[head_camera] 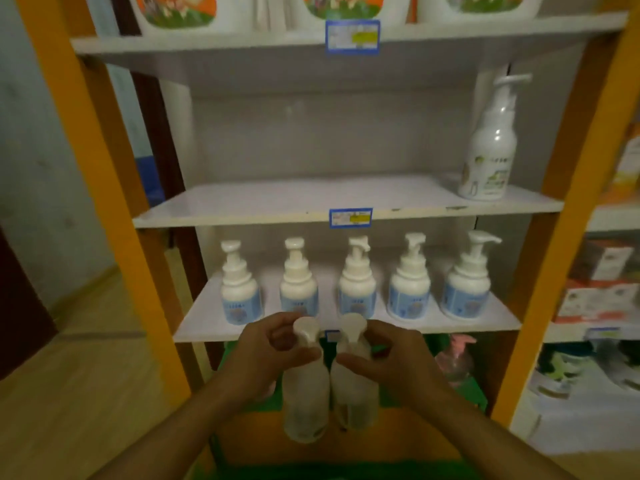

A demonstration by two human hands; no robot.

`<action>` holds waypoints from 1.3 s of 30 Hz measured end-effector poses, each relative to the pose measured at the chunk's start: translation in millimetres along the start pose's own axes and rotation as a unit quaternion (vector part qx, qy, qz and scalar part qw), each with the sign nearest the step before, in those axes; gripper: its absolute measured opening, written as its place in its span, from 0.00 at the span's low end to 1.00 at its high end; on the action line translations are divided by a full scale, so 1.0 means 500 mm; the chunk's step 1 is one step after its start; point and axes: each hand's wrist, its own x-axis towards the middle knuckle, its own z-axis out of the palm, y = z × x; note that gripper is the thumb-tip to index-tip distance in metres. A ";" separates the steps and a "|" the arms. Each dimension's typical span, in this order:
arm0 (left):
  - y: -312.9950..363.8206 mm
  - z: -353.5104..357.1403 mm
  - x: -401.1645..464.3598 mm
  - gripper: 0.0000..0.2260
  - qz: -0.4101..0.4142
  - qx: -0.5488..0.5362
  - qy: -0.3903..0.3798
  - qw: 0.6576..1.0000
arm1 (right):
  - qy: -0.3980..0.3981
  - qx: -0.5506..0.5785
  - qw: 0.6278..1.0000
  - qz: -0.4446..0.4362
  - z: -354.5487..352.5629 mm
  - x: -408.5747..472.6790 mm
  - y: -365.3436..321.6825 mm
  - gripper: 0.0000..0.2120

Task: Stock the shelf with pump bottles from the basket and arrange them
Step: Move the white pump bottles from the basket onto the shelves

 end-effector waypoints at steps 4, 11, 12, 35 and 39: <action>0.055 0.010 -0.008 0.19 0.018 -0.025 0.025 0.999 | 0.003 -0.004 0.999 -0.039 -0.053 -0.002 -0.043 0.14; 0.223 0.001 0.023 0.16 0.104 -0.026 -0.005 0.994 | 0.052 0.001 0.995 -0.089 -0.206 0.069 -0.163 0.07; 0.243 0.001 0.026 0.15 0.114 -0.030 -0.006 0.993 | 0.062 0.007 0.994 -0.090 -0.231 0.085 -0.186 0.07; 0.225 -0.036 0.070 0.19 0.123 0.050 0.027 0.991 | 0.222 -0.001 0.975 0.032 -0.415 0.414 -0.182 0.28; 0.229 -0.032 0.069 0.19 0.117 0.043 0.024 0.992 | 0.214 -0.017 0.976 0.037 -0.409 0.416 -0.187 0.28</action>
